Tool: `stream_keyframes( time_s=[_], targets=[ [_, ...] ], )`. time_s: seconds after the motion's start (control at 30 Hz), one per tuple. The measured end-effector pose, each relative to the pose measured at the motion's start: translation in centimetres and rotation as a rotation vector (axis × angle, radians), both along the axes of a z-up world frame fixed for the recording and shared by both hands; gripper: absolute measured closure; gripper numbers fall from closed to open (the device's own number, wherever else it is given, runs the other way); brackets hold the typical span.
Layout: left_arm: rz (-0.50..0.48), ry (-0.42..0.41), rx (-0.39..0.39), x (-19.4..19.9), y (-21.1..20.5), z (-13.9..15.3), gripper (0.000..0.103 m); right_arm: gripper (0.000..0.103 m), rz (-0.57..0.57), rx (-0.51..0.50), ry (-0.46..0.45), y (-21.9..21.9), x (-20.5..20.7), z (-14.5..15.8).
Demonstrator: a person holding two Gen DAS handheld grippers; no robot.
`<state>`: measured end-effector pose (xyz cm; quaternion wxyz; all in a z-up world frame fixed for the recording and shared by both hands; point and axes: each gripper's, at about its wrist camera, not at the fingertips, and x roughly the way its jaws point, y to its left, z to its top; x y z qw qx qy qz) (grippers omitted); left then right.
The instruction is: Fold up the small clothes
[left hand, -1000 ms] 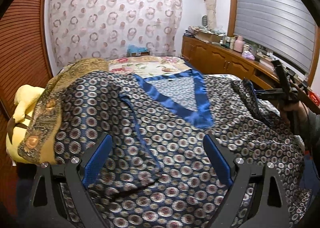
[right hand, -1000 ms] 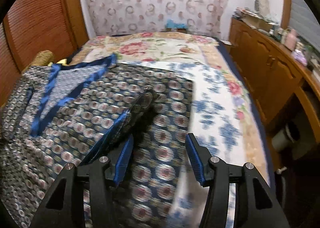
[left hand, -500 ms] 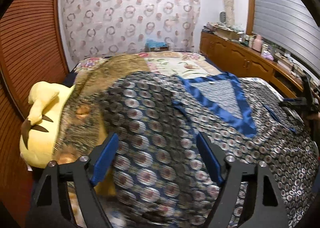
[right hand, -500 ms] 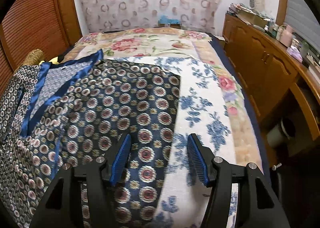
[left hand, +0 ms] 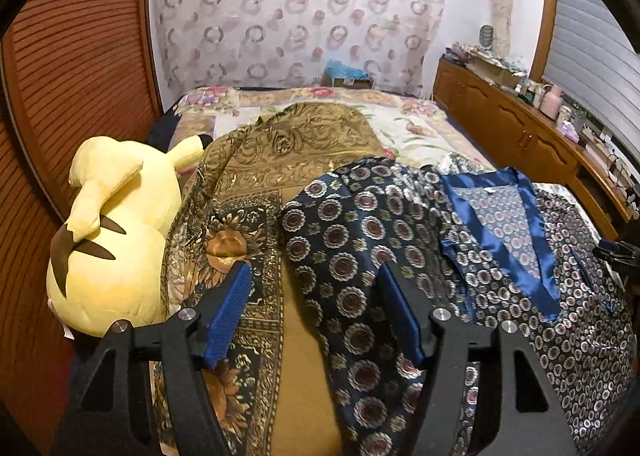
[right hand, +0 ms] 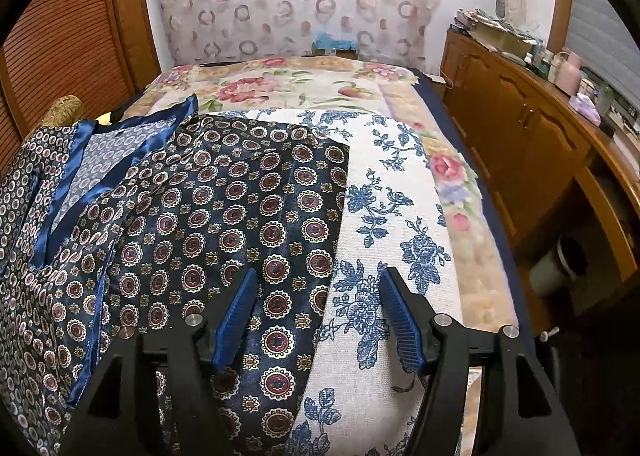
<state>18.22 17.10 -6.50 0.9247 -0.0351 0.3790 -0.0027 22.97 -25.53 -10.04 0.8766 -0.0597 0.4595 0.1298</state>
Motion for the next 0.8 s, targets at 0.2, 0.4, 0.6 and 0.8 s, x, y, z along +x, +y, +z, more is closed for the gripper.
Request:
stream_keyframes(
  time_s=[0.2, 0.4, 0.6, 0.8],
  targets=[
    [-0.013, 0.045, 0.013, 1.0, -0.5, -1.1, 0.037, 0.035, 0.002, -0.003, 0.0, -0.1, 0.1, 0.0],
    [-0.03, 0.085, -0.033, 1.7, 0.0, -1.5, 0.037, 0.034, 0.001, -0.004, 0.0, -0.1, 0.1, 0.0],
    [-0.072, 0.074, -0.084, 1.5, 0.0, -1.3, 0.071, 0.034, 0.002, -0.007, -0.003, -0.1, 0.1, 0.0],
    [-0.102, 0.033, -0.04, 0.6, -1.5, 0.2, 0.099, 0.033, -0.001, -0.014, -0.009, -0.1, 0.1, 0.0]
  ],
)
